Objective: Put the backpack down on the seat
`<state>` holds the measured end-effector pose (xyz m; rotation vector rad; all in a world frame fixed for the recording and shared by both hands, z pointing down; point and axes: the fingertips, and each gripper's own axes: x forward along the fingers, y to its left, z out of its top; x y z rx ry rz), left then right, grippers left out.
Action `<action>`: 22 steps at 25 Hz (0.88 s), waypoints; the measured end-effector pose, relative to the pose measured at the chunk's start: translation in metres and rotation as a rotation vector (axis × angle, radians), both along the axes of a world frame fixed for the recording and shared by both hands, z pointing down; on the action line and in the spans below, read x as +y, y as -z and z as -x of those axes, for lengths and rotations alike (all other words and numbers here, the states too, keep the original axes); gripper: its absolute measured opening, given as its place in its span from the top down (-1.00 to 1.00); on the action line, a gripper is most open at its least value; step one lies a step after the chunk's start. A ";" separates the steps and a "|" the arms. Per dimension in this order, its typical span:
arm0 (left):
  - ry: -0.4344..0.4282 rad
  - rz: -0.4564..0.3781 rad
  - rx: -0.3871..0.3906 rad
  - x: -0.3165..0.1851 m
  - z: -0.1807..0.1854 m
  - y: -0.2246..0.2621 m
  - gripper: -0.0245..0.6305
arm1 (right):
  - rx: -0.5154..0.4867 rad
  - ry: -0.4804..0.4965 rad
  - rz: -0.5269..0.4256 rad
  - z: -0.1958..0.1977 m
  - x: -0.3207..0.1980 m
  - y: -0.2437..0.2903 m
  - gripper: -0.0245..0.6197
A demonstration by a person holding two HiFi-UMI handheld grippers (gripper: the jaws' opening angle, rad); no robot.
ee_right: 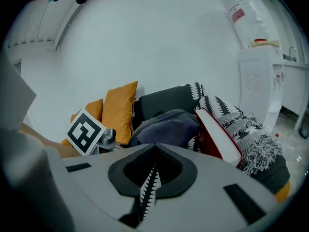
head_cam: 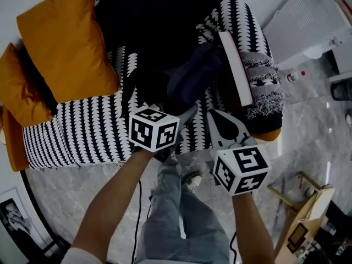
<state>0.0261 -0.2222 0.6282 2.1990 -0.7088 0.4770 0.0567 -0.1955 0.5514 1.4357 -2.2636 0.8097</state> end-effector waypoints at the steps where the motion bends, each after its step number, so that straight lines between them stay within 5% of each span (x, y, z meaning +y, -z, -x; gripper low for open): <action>1: -0.003 0.007 0.001 0.005 -0.002 -0.002 0.55 | 0.001 0.000 0.000 -0.001 0.004 0.000 0.92; 7: -0.021 0.037 0.003 0.034 -0.013 -0.013 0.33 | 0.003 -0.009 -0.001 -0.007 0.026 -0.004 0.92; 22: 0.020 0.057 0.001 0.070 -0.003 0.001 0.32 | -0.009 -0.015 0.007 0.000 0.060 0.000 0.92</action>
